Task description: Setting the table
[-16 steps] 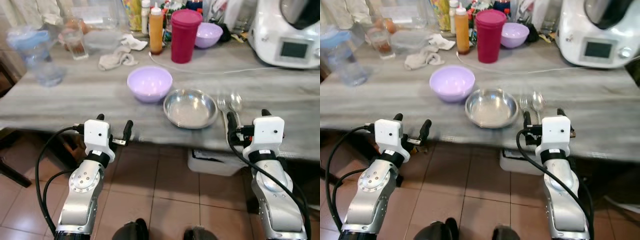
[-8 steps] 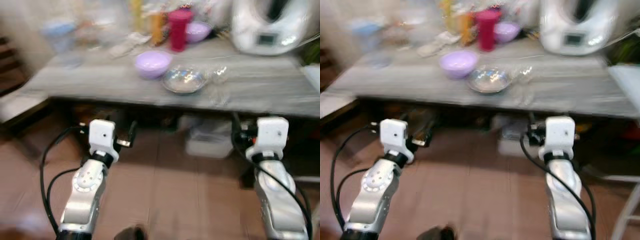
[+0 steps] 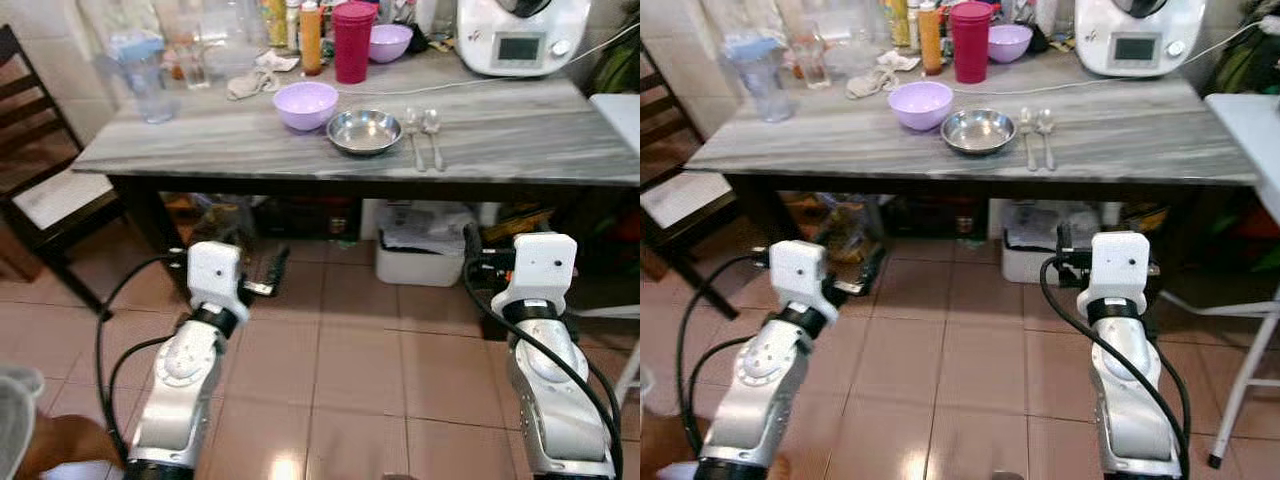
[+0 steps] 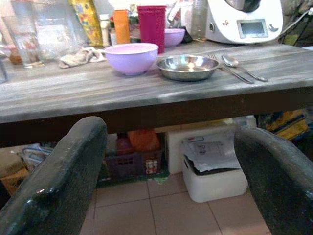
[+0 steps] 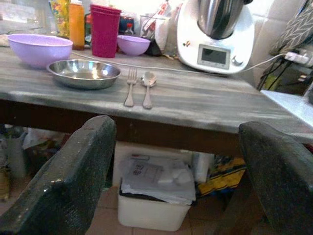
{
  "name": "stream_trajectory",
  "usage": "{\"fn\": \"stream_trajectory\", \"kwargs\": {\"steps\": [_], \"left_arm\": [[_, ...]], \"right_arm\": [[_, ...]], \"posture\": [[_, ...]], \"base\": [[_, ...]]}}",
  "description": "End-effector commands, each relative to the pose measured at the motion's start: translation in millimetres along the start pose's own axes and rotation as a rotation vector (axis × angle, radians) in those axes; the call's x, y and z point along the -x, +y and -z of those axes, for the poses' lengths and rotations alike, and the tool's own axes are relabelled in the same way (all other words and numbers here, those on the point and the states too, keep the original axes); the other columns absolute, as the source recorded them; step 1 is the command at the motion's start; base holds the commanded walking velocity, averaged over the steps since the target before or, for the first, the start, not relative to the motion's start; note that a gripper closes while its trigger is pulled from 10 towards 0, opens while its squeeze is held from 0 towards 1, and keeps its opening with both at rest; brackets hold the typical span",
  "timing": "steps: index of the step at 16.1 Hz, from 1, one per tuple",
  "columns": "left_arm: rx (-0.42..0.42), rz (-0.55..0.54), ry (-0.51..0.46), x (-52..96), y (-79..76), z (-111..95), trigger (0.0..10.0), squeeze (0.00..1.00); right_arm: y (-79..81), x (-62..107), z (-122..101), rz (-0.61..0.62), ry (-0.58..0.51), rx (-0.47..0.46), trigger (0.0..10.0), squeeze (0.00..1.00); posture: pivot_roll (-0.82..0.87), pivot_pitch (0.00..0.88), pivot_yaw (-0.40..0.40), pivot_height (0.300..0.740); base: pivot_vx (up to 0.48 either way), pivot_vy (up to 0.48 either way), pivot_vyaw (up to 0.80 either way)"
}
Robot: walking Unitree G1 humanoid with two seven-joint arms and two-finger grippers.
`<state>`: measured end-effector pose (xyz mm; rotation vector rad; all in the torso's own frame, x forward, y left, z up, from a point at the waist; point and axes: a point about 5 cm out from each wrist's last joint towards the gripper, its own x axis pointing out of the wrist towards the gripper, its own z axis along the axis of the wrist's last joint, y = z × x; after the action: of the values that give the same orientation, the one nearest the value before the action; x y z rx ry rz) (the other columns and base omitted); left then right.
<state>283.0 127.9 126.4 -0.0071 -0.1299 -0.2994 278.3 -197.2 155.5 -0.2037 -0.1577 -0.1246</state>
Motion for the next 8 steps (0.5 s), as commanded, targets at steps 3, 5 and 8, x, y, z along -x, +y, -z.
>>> {"fn": "stream_trajectory", "kwargs": {"steps": [3,5,8], "left_arm": [[0.005,0.023,-0.002,-0.4,-0.4,-0.2,10.0,0.00],[0.005,0.026,0.002,0.8,0.0,0.9,10.0,0.00],[0.004,0.030,0.006,1.5,0.9,2.1,10.0,0.00]], "right_arm": [[1.2,-0.1,3.1,0.008,0.017,-0.006,10.0,0.00],[1.4,-0.2,3.5,0.008,0.019,-0.010,10.0,0.00],[2.9,0.0,4.1,0.005,0.020,-0.016,10.0,0.00]], "posture": [[-0.25,0.100,0.054,0.740],[-0.24,0.100,0.054,0.740],[-0.24,0.099,0.057,0.740]], "base": [[0.000,0.000,-0.56],[0.000,-0.122,-0.58],[0.000,-0.295,-0.57]]}}
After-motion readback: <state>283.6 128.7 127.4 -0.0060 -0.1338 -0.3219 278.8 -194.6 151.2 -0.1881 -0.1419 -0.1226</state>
